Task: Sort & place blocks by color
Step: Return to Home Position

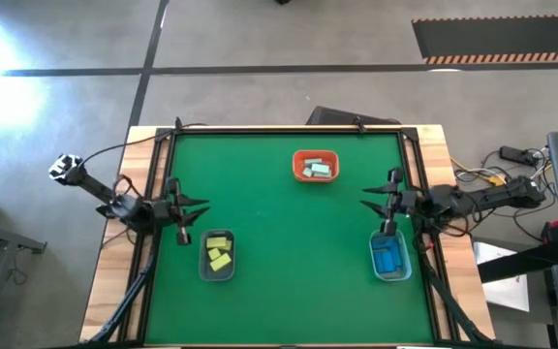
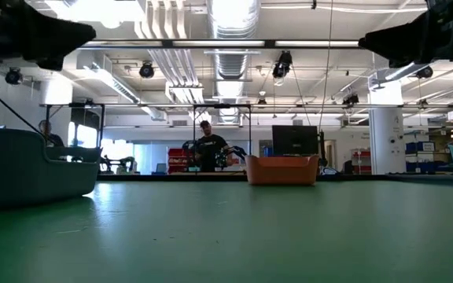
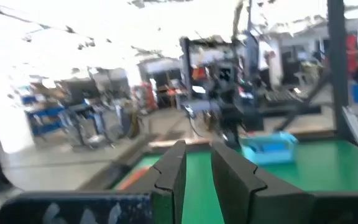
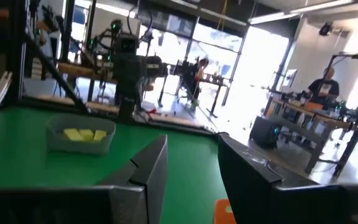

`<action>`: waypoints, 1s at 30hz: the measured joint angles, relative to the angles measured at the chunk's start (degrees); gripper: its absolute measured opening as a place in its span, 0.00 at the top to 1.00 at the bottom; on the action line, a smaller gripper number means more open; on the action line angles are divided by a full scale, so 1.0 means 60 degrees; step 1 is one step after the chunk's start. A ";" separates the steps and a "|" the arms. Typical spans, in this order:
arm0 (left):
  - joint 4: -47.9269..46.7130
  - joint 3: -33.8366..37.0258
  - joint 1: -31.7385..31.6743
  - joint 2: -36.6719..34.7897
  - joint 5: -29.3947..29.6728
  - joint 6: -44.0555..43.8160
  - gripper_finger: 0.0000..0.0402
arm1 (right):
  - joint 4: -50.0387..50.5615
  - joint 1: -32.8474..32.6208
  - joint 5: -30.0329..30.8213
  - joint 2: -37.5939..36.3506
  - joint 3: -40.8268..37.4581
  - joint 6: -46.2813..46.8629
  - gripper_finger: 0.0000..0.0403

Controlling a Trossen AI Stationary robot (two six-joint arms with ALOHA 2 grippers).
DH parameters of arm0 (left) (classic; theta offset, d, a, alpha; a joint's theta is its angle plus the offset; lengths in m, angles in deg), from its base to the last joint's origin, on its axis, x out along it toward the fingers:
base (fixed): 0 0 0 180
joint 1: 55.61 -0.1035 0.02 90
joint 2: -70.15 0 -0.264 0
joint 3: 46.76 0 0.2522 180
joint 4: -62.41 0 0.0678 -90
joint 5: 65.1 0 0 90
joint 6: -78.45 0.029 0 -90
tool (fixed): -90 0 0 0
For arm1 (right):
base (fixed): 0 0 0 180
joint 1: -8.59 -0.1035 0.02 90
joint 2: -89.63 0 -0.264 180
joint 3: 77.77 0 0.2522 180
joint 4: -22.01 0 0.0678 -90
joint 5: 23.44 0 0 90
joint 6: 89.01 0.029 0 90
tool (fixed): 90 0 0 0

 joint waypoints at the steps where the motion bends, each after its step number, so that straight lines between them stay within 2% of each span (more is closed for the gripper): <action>1: 0.0049 0.0000 0.0000 -0.0121 0.0083 0.0222 0.86 | 0.0201 0.0000 0.0001 -0.0206 -0.0001 -0.0002 0.68; 6: -0.0003 0.0005 0.0000 -0.0562 0.0216 0.1647 0.86 | 0.1054 0.0000 0.0000 -0.1218 0.0001 -0.0131 0.68; 10: -0.0009 0.0011 -0.0001 -0.0732 0.0221 0.2030 0.86 | 0.1947 0.0000 -0.0012 -0.1966 -0.0023 -0.0224 0.70; 13: -0.0001 0.0018 0.0000 -0.0786 0.0227 0.2026 0.86 | 0.2112 0.0000 -0.0156 -0.1999 -0.0141 -0.0250 0.74; 21: -0.0088 0.0022 0.0000 -0.0674 0.0231 0.1973 0.86 | 0.1903 0.0000 -0.1812 -0.1871 -0.0300 -0.0735 0.88; 27: -0.0084 0.0029 0.0000 -0.0691 0.0231 0.1968 0.86 | 0.1916 0.0000 -0.1874 -0.1875 -0.0694 -0.1287 0.95; 30: -0.0092 0.0029 0.0000 -0.0678 0.0231 0.1968 0.86 | 0.1920 0.0000 -0.2268 -0.1863 -0.0828 -0.1360 0.97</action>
